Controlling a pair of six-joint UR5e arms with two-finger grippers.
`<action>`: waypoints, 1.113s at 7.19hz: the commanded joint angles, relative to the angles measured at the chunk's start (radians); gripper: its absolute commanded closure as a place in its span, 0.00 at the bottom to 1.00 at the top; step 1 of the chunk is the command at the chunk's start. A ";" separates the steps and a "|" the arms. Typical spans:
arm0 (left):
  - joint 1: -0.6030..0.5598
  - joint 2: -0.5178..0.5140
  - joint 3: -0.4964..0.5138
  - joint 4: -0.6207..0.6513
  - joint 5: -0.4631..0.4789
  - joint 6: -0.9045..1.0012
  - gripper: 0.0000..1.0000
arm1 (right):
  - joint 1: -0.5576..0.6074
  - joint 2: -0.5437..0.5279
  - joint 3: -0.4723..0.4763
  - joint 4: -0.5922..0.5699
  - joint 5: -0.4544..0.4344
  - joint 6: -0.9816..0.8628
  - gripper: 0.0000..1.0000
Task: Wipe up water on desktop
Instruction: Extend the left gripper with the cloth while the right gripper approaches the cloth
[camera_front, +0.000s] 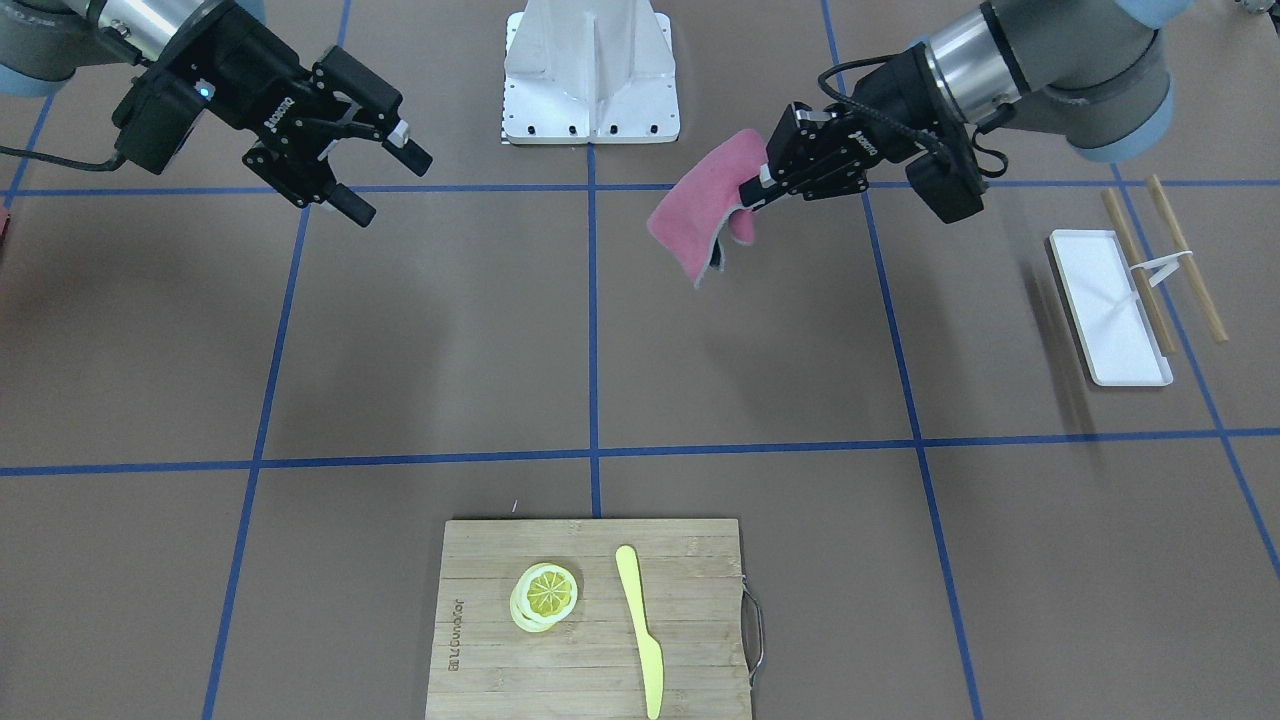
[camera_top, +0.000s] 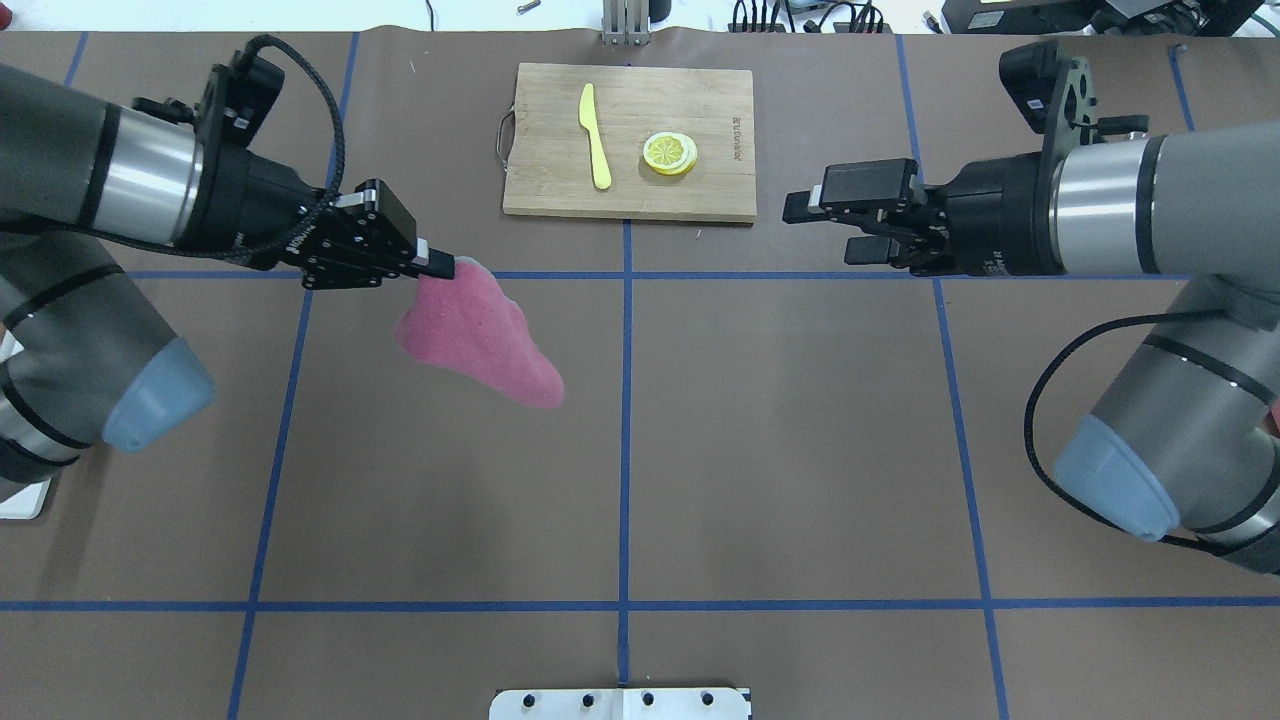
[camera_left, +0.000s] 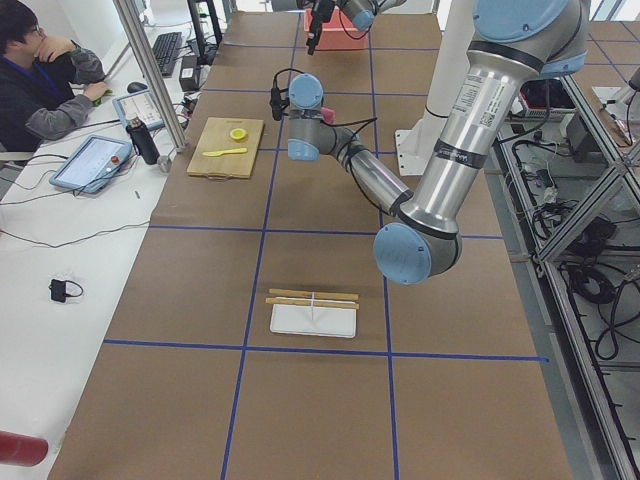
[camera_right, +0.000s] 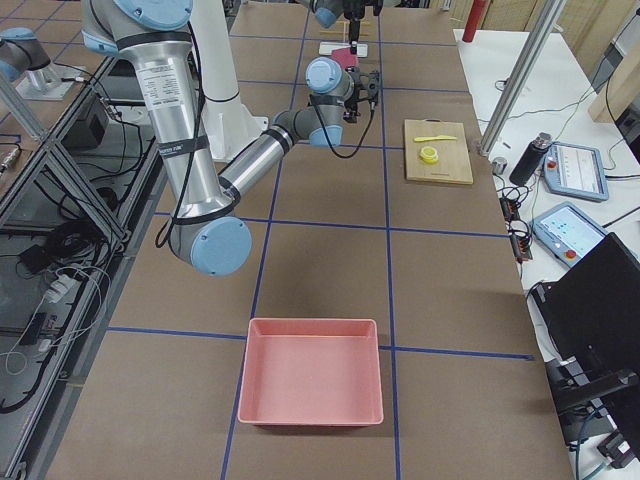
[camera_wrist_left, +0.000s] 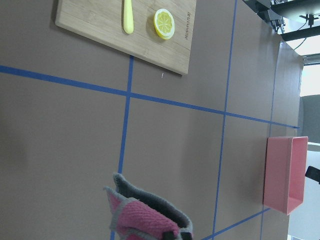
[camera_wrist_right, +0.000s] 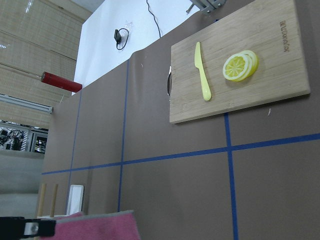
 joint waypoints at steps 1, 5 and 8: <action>0.065 -0.048 0.012 -0.086 0.110 -0.112 1.00 | -0.105 0.032 0.014 0.014 -0.154 0.045 0.00; 0.080 -0.093 0.015 -0.149 0.165 -0.243 1.00 | -0.292 0.036 0.013 0.115 -0.418 0.056 0.00; 0.101 -0.093 0.038 -0.294 0.219 -0.352 1.00 | -0.372 0.075 0.003 0.119 -0.543 0.059 0.02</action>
